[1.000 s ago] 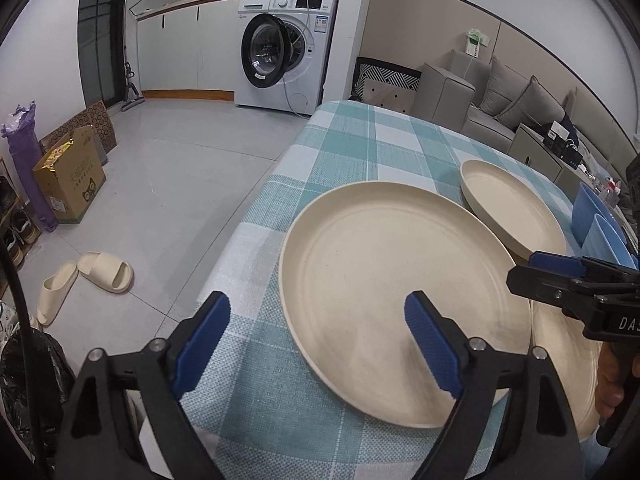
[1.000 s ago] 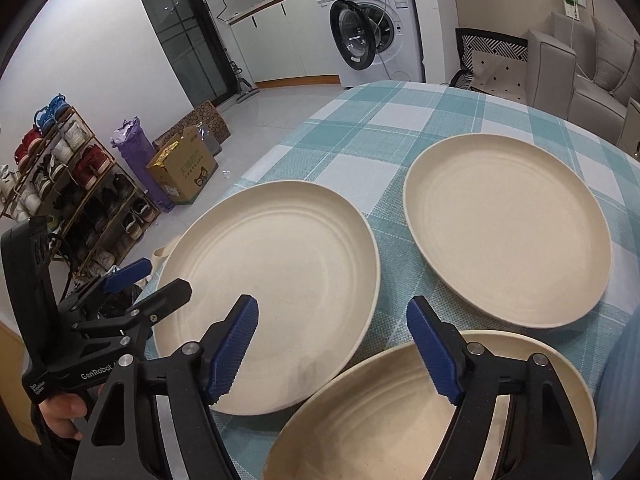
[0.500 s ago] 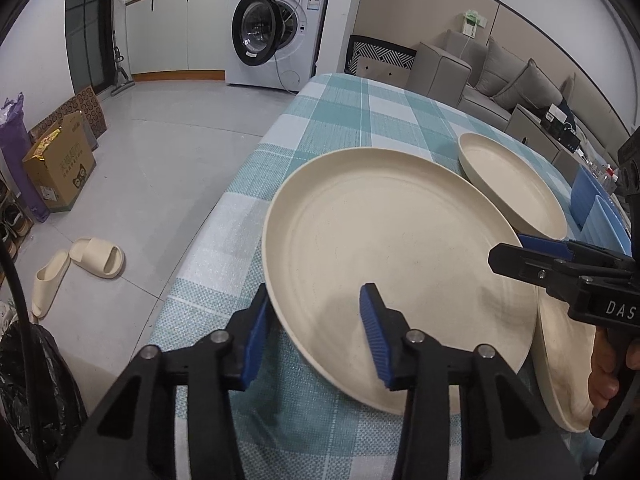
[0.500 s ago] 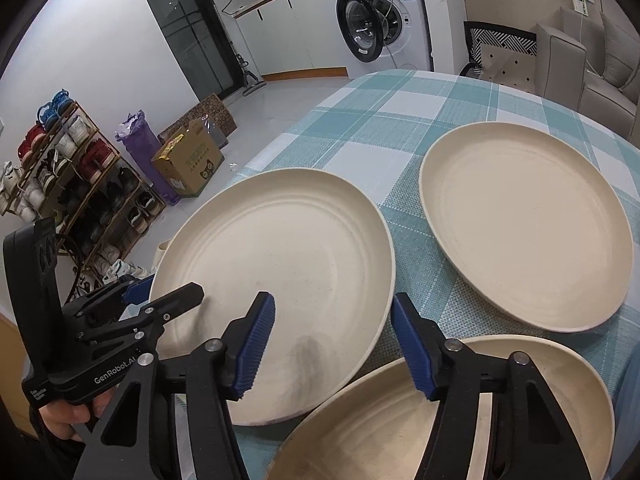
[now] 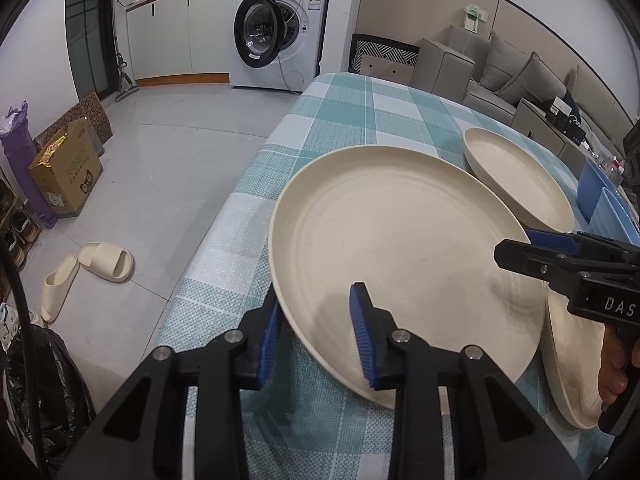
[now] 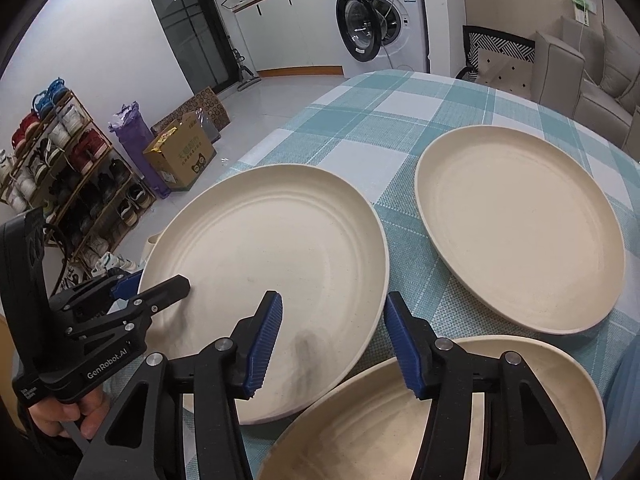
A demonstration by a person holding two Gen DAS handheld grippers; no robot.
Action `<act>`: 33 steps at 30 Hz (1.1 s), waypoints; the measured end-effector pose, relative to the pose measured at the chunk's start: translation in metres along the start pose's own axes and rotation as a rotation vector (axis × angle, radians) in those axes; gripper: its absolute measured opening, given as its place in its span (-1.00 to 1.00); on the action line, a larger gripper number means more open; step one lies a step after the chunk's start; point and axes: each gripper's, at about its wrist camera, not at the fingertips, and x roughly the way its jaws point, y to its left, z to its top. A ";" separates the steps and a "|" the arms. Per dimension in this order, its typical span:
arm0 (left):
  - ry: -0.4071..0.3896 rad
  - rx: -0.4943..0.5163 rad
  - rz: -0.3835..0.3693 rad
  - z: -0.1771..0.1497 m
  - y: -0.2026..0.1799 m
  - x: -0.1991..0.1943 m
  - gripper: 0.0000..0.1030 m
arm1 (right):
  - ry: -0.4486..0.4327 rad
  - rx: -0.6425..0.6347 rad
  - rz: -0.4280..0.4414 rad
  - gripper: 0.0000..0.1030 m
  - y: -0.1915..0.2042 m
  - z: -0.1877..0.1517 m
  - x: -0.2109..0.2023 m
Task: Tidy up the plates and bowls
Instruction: 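Lift the held cream plates with both tools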
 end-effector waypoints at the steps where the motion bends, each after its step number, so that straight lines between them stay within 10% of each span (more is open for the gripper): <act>1: -0.001 0.001 0.000 0.000 0.000 0.000 -0.38 | -0.004 0.000 0.000 0.06 0.000 0.000 -0.001; 33: -0.111 0.050 -0.013 0.009 -0.021 -0.044 -0.38 | -0.154 -0.017 -0.038 0.06 0.009 -0.010 -0.066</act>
